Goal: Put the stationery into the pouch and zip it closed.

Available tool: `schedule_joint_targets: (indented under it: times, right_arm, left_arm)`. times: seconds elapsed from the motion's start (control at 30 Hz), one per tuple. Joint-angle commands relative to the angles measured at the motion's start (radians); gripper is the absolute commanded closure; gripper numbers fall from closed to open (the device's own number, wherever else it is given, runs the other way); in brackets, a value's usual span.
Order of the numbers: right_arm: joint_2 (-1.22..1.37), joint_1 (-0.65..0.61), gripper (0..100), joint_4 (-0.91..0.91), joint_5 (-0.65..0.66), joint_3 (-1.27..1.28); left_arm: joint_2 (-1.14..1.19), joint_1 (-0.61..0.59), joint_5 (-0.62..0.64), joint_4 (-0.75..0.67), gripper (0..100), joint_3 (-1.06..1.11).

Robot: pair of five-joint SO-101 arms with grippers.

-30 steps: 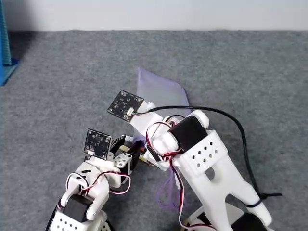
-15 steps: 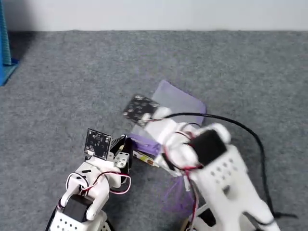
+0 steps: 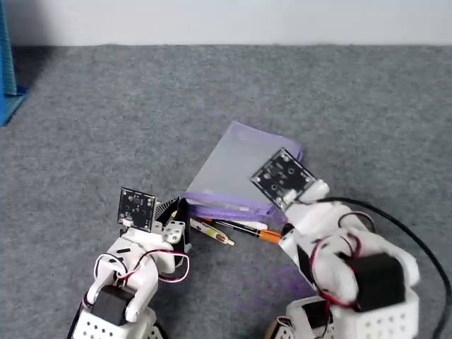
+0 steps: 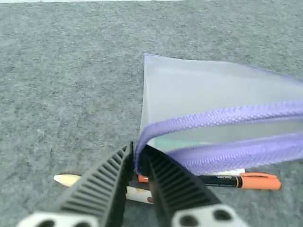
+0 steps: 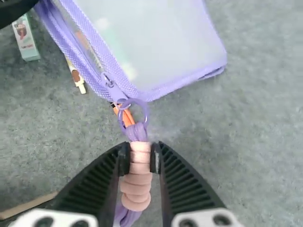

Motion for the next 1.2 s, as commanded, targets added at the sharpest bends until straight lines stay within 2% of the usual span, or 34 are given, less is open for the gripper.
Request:
schedule_joint_targets:
  times: [0.0,0.07,0.2,0.27,0.53,0.63,0.83,1.07,1.17]
  right_arm:
    - [-0.045,0.027,99.1,0.038,0.014,-0.006]
    - [-0.051,-0.002,99.1,0.038,0.012,-0.006]
    - [-0.051,-0.058,99.1,0.042,0.008,-0.006]
    - [-0.051,-0.09,99.1,0.042,0.002,-0.006]
    - [-0.053,-0.185,99.1,0.042,-0.063,-0.008]
    - [-0.053,-0.188,99.1,0.042,-0.063,-0.011]
    - [-0.101,-0.182,99.1,0.042,-0.055,-0.012]
    - [-0.177,-0.188,99.1,0.042,-0.055,-0.009]
    - [-0.179,-0.188,99.1,0.042,-0.055,-0.009]
  left_arm:
    - [0.0,-0.012,0.005,-0.006,97,-0.031]
    - [0.0,-0.012,0.005,-0.006,91,-0.031]
    - [0.002,-0.012,0.009,0.002,72,-0.025]
    - [0.002,-0.012,0.009,-0.005,67,-0.013]
    - [0.002,-0.012,0.008,-0.006,67,0.007]
    - [0.002,-0.017,0.009,-0.029,67,0.007]
    - [0.002,-0.021,0.008,-0.074,74,0.015]
    - [0.0,-0.098,0.009,-0.13,74,0.015]
    - [0.0,-0.083,0.009,-0.135,74,0.018]
